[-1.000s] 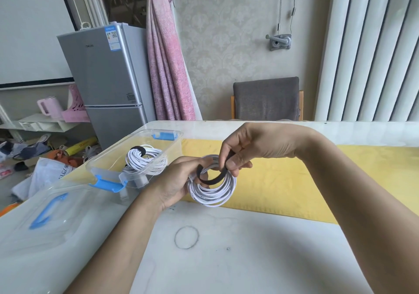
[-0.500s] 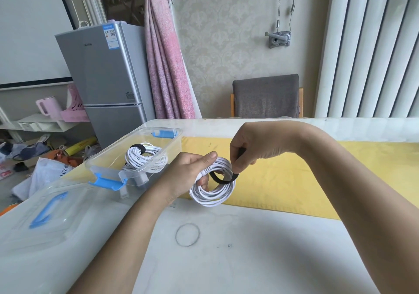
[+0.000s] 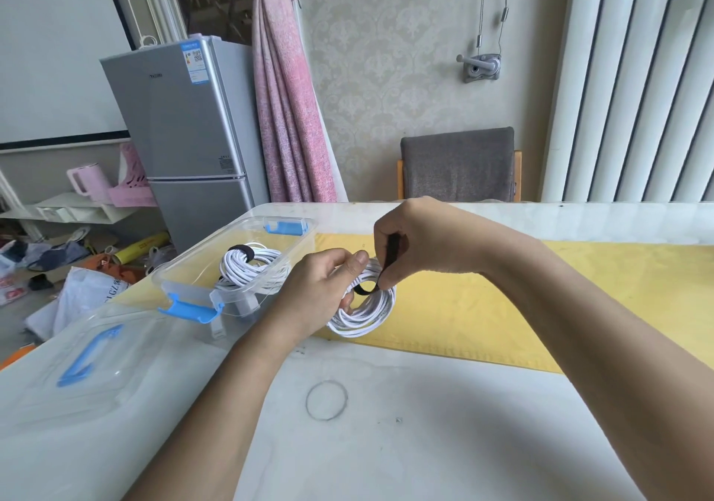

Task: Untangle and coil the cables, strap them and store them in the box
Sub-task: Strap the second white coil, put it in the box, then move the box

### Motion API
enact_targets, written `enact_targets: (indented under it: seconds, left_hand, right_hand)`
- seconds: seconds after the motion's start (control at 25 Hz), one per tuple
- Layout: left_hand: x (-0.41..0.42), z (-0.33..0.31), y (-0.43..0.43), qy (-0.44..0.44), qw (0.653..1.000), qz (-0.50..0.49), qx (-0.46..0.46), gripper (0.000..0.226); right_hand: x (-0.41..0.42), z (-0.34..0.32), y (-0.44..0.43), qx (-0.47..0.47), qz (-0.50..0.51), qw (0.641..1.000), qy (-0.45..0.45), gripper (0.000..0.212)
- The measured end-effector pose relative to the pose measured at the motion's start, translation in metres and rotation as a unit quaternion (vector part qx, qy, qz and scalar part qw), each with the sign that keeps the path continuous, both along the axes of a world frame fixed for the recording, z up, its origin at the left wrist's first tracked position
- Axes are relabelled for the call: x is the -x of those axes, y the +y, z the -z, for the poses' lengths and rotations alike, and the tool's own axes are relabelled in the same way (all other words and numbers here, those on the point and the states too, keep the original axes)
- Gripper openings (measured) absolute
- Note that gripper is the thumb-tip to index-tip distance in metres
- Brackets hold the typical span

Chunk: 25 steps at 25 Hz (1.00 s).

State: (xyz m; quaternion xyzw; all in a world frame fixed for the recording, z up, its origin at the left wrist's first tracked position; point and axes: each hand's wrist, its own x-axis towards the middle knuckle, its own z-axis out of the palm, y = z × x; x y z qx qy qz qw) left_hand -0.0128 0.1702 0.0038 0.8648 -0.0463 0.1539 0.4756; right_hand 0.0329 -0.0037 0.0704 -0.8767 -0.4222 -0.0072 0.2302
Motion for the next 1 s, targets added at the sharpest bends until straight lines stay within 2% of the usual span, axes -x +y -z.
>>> enact_targets:
  seconds: [0.16,0.36,0.48,0.68,0.88,1.0]
  left_hand:
    - [0.0,0.001,0.001,-0.032,0.998,-0.017,-0.041,0.047]
    - [-0.001,0.002,0.006,-0.045,0.997,-0.02,-0.061,0.046]
    - [-0.001,0.002,0.009,-0.037,0.998,-0.013,-0.046,0.049]
    - [-0.004,0.004,0.007,-0.043,0.997,-0.063,-0.031,0.02]
    - [-0.006,0.002,0.006,-0.035,0.995,-0.083,0.038,0.047]
    - [-0.008,0.002,0.008,-0.027,0.994,-0.063,0.085,0.052]
  right_hand:
    - [-0.001,0.009,0.009,-0.005,-0.012,0.999,-0.051,0.036]
    - [-0.005,0.024,0.019,-0.003,-0.007,0.994,-0.108,0.019]
    - [-0.005,0.032,0.023,-0.007,-0.001,0.993,-0.114,0.02]
    - [-0.008,0.037,0.027,-0.023,0.013,0.991,-0.13,0.015]
    - [-0.009,0.047,0.036,-0.068,0.057,0.972,-0.218,0.021]
    - [-0.011,0.054,0.038,-0.115,0.054,0.957,-0.26,0.026]
